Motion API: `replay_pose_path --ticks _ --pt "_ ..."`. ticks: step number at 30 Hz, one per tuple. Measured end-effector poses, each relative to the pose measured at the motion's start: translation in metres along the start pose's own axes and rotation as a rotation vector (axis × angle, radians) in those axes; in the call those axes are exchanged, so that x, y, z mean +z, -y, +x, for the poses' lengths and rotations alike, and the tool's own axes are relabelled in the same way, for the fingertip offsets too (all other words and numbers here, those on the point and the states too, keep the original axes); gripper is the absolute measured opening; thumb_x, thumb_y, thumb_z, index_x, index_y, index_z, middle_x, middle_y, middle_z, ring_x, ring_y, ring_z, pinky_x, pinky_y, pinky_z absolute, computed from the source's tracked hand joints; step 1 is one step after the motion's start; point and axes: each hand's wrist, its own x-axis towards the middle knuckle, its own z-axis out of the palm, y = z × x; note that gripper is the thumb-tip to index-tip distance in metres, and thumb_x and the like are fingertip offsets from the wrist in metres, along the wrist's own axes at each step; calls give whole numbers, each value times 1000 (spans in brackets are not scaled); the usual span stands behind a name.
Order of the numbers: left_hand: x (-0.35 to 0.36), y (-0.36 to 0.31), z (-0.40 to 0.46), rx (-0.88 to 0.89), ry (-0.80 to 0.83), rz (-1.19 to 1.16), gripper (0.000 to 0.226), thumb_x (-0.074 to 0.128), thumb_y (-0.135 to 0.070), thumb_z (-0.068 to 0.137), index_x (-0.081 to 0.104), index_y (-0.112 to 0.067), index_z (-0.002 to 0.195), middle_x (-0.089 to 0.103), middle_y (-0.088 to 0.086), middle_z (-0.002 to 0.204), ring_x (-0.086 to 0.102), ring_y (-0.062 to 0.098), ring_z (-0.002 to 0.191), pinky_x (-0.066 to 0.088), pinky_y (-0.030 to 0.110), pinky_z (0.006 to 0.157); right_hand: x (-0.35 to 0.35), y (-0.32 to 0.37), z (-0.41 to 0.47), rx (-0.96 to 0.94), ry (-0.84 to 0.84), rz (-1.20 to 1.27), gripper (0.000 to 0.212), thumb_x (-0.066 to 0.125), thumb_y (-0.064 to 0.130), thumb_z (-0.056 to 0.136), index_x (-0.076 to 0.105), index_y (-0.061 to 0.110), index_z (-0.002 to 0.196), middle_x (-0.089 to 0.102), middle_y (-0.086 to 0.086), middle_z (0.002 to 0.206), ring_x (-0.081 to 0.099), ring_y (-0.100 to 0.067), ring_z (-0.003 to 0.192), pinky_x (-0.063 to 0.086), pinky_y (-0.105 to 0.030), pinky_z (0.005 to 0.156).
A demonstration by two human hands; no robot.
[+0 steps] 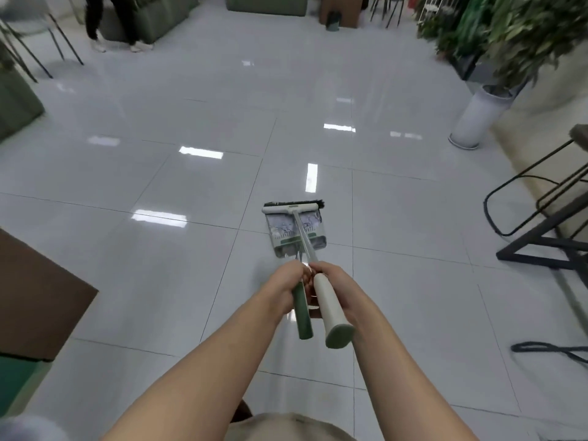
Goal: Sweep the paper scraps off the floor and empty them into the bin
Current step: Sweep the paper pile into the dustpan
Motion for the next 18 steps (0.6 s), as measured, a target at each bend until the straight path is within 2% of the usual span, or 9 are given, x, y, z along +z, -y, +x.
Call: replay_pose_path --ticks 4,8,10,12,16,18 --pt "15 -72 62 15 -17 12 30 45 -2 94 57 -8 67 48 2 52 49 14 51 48 26 60 -4 72 62 -21 15 22 24 59 31 87 60 9 78 53 -10 68 54 -24 61 48 -31 62" --pt "25 -147 138 -3 0 -16 39 42 -1 93 51 -12 57 43 -1 44 46 13 41 48 25 59 -9 146 142 -24 -13 -2 31 57 34 88 58 12 65 53 -7 60 52 -23 55 44 -30 61" --pt "28 -188 177 -16 10 -15 41 42 -2 92 50 -13 54 43 0 45 46 14 43 54 31 71 -9 185 183 -13 -37 -9 35 57 37 86 60 14 60 53 -6 58 52 -23 55 45 -32 64" --pt "31 -232 215 -33 14 12 44 42 -3 92 50 -13 50 43 1 45 46 17 46 53 37 81 -6 227 222 3 -67 -5 36 60 39 82 61 16 55 53 -5 58 53 -25 55 47 -36 71" --pt "42 -321 284 -41 38 68 58 41 -3 91 51 -14 35 43 2 43 44 17 46 45 37 73 -1 310 286 -2 -81 0 30 63 39 71 59 16 52 51 -5 60 52 -26 60 46 -45 81" --pt "51 -357 316 -62 39 76 53 41 -3 90 51 -14 39 42 2 43 44 17 41 47 39 74 -3 349 317 19 -91 19 28 62 38 68 57 17 50 50 -5 59 50 -25 57 46 -42 78"
